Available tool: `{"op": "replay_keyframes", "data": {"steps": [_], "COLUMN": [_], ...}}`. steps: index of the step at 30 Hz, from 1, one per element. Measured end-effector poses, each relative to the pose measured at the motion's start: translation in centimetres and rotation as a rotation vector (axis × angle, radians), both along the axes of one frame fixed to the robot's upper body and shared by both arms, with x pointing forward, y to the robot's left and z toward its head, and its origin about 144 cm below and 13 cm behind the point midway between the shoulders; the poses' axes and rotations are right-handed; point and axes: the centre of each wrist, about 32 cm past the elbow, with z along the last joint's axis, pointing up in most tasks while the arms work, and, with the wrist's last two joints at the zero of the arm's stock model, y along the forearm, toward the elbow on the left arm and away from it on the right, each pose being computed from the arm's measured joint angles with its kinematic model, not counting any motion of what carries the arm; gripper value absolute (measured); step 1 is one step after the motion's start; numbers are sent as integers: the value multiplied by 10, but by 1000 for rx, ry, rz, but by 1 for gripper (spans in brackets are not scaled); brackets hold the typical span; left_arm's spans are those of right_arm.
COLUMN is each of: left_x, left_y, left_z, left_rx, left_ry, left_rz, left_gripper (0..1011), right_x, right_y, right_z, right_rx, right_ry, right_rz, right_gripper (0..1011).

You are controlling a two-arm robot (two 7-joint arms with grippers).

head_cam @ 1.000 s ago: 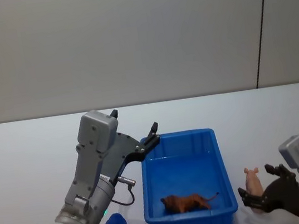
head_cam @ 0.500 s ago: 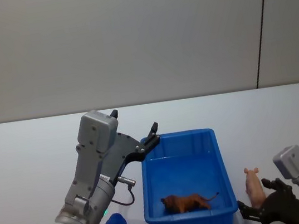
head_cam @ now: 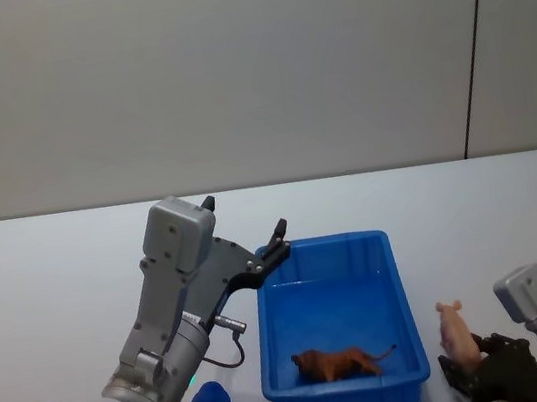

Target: Pick up the two dolls from the table and place them into the box.

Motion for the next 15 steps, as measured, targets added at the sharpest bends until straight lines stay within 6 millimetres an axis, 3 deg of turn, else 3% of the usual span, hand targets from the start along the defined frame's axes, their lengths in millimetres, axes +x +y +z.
{"op": "replay_keyframes", "data": {"steps": [3, 7, 15], "left_x": [0, 0, 0], "left_y": [0, 0, 0], "left_z": [0, 0, 0], "left_rx": [0, 0, 0], "left_ry": [0, 0, 0], "left_rz": [0, 0, 0], "left_gripper": [1001, 1001, 1002], "right_x": [0, 0, 1], "right_y": [0, 1, 2], "right_z": [0, 1, 7], "right_rx": [1, 2, 5], "right_ry": [-5, -26, -99], "right_rz": [-7, -19, -32], "right_gripper": [445, 374, 371]}}
